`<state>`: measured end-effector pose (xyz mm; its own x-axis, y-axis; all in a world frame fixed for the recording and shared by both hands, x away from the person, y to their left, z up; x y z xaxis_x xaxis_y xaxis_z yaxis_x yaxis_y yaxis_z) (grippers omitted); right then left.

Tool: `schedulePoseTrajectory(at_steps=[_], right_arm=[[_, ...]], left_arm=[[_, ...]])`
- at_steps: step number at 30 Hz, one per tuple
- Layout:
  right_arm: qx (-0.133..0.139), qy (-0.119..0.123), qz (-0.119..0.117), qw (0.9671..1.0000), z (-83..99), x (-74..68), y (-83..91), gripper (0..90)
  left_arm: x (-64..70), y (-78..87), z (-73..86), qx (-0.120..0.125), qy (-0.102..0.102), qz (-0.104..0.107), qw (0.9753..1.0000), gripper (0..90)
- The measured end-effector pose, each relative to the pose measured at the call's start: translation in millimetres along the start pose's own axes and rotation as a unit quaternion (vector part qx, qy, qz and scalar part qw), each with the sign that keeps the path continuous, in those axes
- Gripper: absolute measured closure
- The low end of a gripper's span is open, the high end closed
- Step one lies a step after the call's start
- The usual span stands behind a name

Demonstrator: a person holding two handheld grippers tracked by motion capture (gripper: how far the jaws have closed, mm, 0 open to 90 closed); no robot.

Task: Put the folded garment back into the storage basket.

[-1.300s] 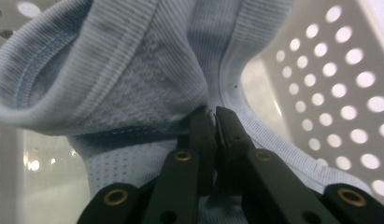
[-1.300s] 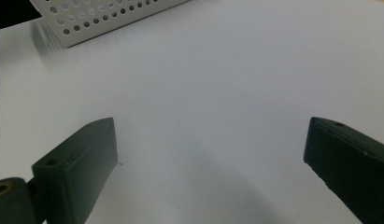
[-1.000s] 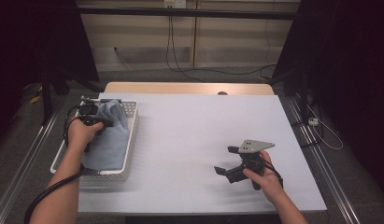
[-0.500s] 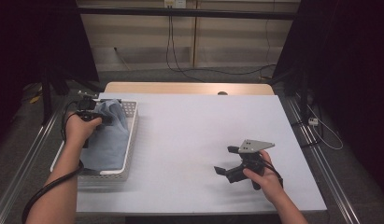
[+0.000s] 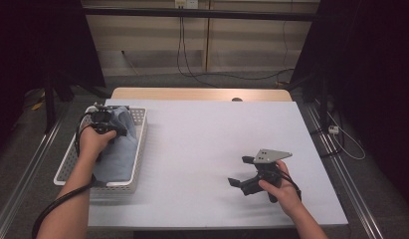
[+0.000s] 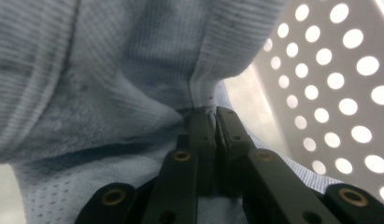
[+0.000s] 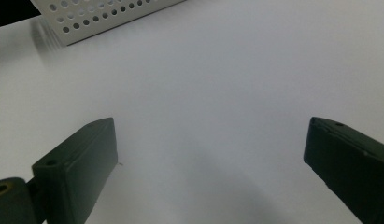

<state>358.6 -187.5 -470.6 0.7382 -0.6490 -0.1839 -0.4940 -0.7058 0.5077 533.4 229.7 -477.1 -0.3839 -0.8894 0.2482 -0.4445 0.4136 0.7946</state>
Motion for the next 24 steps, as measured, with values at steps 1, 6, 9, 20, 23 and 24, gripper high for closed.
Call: schedulePoseTrajectory(at_steps=[1,6,9,20,23,24], right_arm=[[0.0,0.001,0.0,1.0,0.0,-0.1,0.0,2.5],[-0.001,0.001,-0.001,1.0,-0.1,-0.6,-0.1,2.5],[-0.001,0.002,-0.001,1.0,0.0,-0.5,-0.3,2.5],[0.0,0.001,0.0,1.0,-0.6,-0.4,0.2,2.5],[0.002,-0.001,0.0,1.0,-1.4,-0.2,0.8,2.5],[0.002,0.0,0.0,1.0,-1.6,-0.2,0.8,2.5]], left_arm=[[0.9,-0.2,1.2,-0.003,0.001,0.004,1.0,87.5],[4.8,-0.8,6.0,-0.014,-0.005,0.015,0.9998,89.2],[6.2,-0.5,7.3,-0.016,-0.006,0.021,0.9996,89.3],[4.9,14.6,-3.1,-0.005,-0.012,0.011,0.9999,75.8],[3.3,25.5,-8.8,0.0,-0.011,0.006,0.9999,70.3],[2.8,28.1,-10.3,0.003,-0.011,0.004,0.9999,67.2]])
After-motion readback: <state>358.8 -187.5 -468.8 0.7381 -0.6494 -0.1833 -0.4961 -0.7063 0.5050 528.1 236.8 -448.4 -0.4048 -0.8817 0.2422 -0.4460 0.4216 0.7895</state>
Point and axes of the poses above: each handheld gripper's, and its own axes: y roughly backward along the jaws, z roughly out of its underside, x roughly to its right, the point moved 7 cm from there along -y, roughly forward along the jaws, and after that the axes turned 3 degrees about -y, right-handed, at the moved point
